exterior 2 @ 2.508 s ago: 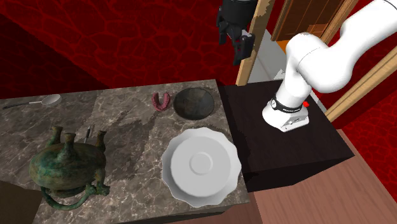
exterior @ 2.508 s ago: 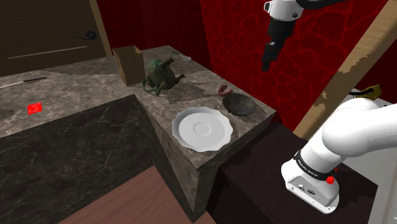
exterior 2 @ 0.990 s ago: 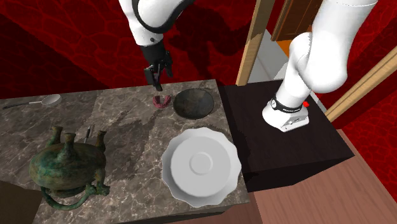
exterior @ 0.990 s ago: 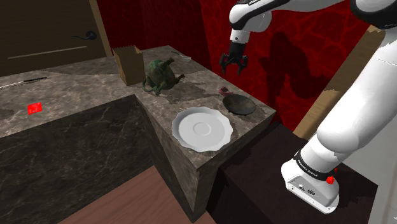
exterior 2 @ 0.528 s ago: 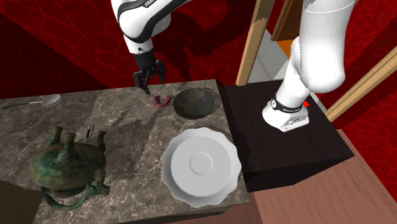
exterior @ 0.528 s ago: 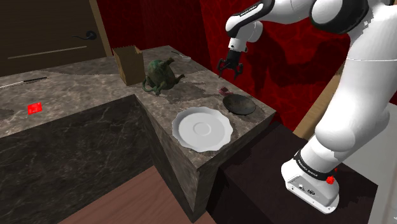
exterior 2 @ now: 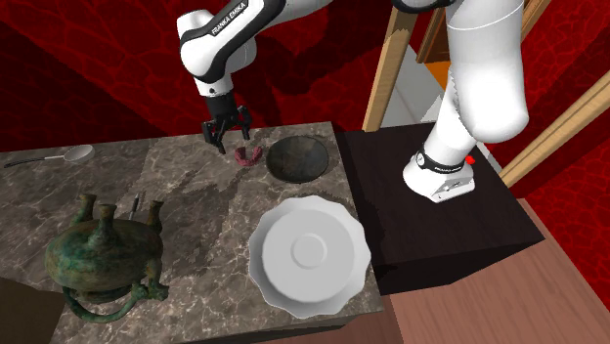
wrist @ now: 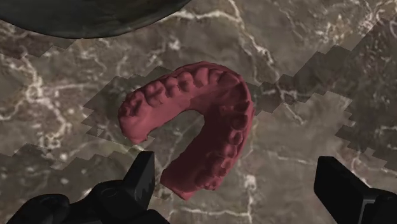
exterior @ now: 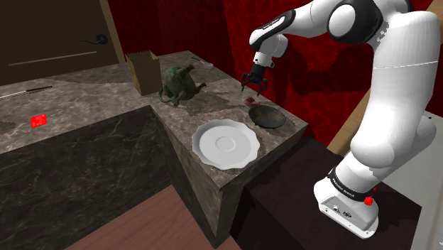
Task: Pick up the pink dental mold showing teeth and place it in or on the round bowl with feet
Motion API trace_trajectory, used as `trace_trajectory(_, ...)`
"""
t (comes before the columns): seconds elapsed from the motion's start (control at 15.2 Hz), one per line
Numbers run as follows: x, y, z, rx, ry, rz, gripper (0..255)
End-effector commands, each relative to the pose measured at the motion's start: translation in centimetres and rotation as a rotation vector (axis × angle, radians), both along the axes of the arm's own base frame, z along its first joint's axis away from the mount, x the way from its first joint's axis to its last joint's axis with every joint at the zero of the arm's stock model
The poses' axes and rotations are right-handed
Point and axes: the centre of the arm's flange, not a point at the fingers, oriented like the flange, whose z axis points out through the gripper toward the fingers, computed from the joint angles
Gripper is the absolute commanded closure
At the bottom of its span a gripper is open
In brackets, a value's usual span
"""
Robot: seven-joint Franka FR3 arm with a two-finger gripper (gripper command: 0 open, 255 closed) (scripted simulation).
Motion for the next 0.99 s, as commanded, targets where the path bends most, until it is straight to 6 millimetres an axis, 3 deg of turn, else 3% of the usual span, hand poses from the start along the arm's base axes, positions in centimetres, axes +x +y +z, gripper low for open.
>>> trace_trajectory(0.0, -0.25, -0.13, -1.35, 0.002, 0.006, -0.006, 0)
trace_trajectory(0.13, -0.32, 0.16, -2.13, 0.002, 0.006, -0.006, 0)
trace_trajectory(0.59, -0.32, 0.16, -2.12, 0.002, 0.006, -0.006, 0)
trace_trajectory(0.66, -0.32, 0.16, -2.12, 0.002, 0.006, -0.006, 255)
trace_trajectory(0.92, -0.34, 0.15, -2.12, 0.002, 0.006, -0.006, 255)
